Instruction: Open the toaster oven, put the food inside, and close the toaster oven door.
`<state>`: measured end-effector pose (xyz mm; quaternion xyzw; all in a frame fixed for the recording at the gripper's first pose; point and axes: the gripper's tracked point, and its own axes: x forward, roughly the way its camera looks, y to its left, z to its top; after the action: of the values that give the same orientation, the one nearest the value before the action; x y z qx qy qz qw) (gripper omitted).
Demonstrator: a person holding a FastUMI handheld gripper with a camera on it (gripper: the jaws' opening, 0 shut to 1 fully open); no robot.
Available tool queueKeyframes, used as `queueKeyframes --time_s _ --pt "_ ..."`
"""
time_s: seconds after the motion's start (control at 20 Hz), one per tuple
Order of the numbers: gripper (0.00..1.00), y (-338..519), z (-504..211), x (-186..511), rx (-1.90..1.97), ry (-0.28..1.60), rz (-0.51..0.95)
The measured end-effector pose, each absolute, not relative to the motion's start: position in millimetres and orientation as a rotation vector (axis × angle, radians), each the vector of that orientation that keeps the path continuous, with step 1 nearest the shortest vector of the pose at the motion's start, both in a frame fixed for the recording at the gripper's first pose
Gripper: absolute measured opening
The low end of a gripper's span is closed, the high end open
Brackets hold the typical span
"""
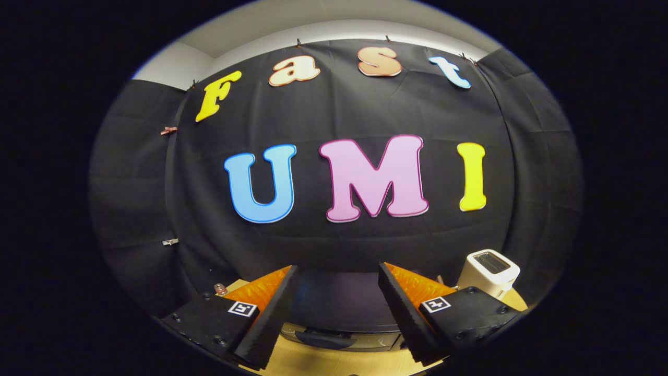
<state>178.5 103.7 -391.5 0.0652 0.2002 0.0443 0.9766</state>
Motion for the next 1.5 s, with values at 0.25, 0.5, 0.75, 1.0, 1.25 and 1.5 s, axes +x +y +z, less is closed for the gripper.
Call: queueKeyframes --time_s 0.25,0.5,0.75,1.0,1.25,1.5 --pt "0.98 111 -466 165 0.102 0.51 0.068" --pt "0.98 113 -530 149 0.068 0.639 0.032" --pt "0.96 117 -548 139 0.028 0.67 -0.001" --pt "0.98 119 -548 130 0.029 0.698 -0.01" --pt "0.98 125 -555 78 0.017 0.811 0.015" --pt "0.97 125 -568 38 -0.045 0.89 0.05"
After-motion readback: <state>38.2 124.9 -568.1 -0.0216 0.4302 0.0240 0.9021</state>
